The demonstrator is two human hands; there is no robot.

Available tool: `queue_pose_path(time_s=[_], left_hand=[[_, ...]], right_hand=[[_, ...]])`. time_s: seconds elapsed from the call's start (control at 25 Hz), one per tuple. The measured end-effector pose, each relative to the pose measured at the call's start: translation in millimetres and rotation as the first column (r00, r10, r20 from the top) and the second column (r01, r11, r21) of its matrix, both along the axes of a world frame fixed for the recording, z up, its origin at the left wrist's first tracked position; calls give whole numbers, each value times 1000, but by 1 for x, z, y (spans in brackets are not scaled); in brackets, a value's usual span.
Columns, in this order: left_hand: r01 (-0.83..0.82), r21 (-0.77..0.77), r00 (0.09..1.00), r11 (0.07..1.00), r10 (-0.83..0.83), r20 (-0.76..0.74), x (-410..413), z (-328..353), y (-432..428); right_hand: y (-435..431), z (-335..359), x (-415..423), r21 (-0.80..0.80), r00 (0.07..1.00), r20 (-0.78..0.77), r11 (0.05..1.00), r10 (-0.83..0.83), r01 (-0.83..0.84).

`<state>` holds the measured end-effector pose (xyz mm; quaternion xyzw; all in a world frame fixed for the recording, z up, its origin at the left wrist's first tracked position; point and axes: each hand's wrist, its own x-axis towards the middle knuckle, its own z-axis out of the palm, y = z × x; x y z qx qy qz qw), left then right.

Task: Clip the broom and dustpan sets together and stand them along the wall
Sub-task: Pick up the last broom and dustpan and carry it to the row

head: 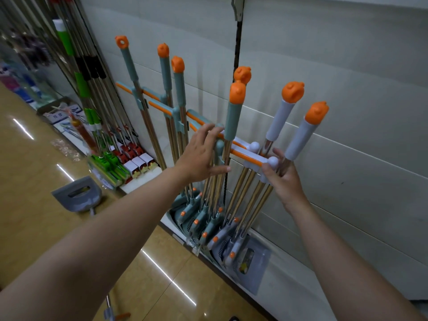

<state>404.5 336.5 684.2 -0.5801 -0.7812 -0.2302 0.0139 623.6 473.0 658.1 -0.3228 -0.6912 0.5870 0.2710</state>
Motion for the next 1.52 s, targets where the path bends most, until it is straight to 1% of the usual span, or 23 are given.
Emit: queue_pose_path(time_s=[0.12,0.2,0.24,0.32,0.4,0.52,0.64,0.76,0.8,0.88,0.96,1.0,1.08,1.24,1.32,1.4,1.48,1.52], left_hand=[[21,66,1000,998,-19,-24,5,-14,-13],[6,100,1000,995,-6,1,9,-19,-17],[-6,107,1000,994,4,21,11,-20,-19],[-30,101,997,994,23,70,17,-26,-26],[-50,79,991,996,39,129,21,-33,-34],[-105,35,971,994,95,218,24,-43,-51],[-169,14,952,986,159,262,25,-52,-71],[-237,-5,923,971,227,312,25,-60,-99],[-266,-8,910,964,254,328,25,-62,-112],[-349,-17,877,937,333,347,23,-68,-144],[-446,-44,825,894,430,367,20,-76,-183],[-492,-60,793,869,475,380,19,-79,-203],[-575,-89,726,813,558,403,17,-86,-247],[-740,-107,568,664,703,428,14,-104,-344],[-802,-138,469,581,756,456,16,-115,-396],[-837,-167,384,521,777,499,18,-127,-444],[-860,-203,312,469,797,517,21,-142,-490],[-876,-230,254,424,811,526,19,-155,-526]], right_hand=[[-16,-30,2,-28,978,190,996,-81,88],[-22,-53,3,-24,941,329,996,-78,91],[-24,-63,4,-47,912,408,996,-53,79],[-26,-81,4,-149,828,558,988,48,44],[-27,-89,3,-231,755,644,972,128,32],[-32,-86,-1,-262,711,683,965,169,22],[-40,-80,-3,-261,682,704,965,195,-6],[-56,-80,-4,-331,647,710,943,280,-45],[-64,-81,-8,-364,645,697,930,312,-57],[-84,-90,-25,-379,659,660,917,361,-123],[-109,-94,-47,-388,659,612,892,437,-231],[-124,-91,-59,-401,645,591,870,485,-287],[-157,-85,-84,-429,604,554,818,573,-383],[-231,-73,-136,-416,505,532,729,680,-543],[-271,-70,-159,-423,462,515,683,722,-596],[-306,-71,-176,-437,428,494,642,757,-630],[-342,-75,-191,-457,376,487,596,789,-660],[-373,-86,-205,-466,336,500,576,798,-672]])
